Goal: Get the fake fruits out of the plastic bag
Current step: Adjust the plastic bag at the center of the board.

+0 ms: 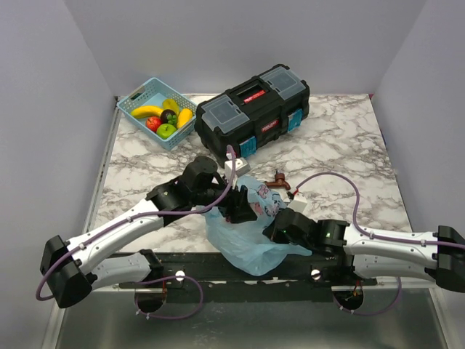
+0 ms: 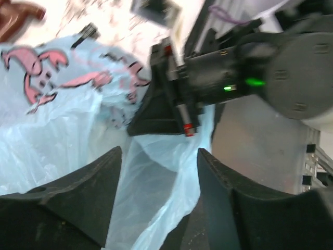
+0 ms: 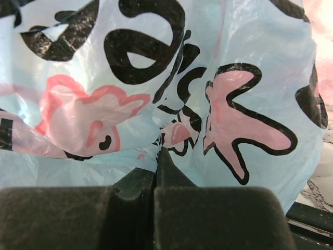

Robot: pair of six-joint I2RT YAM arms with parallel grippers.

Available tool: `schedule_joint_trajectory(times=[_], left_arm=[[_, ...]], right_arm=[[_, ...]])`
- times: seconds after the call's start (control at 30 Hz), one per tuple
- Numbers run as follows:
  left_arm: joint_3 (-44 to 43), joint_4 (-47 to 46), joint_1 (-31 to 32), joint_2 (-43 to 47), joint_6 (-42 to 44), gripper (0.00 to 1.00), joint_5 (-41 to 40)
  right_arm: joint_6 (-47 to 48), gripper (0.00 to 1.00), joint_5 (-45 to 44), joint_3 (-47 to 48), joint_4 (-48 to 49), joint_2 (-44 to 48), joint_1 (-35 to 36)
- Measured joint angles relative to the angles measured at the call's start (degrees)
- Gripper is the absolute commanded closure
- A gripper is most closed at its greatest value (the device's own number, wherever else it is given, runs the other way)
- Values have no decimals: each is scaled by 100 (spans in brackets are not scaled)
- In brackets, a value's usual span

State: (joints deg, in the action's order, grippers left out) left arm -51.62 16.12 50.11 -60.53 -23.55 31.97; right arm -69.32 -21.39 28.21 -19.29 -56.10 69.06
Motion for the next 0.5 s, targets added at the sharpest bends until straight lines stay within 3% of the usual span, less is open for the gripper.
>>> schedule_joint_trajectory(times=[0.5], left_arm=[[455,22,129,-505,-92,42,-1357]], right_arm=[[282,99,122,76,243,-293,0]])
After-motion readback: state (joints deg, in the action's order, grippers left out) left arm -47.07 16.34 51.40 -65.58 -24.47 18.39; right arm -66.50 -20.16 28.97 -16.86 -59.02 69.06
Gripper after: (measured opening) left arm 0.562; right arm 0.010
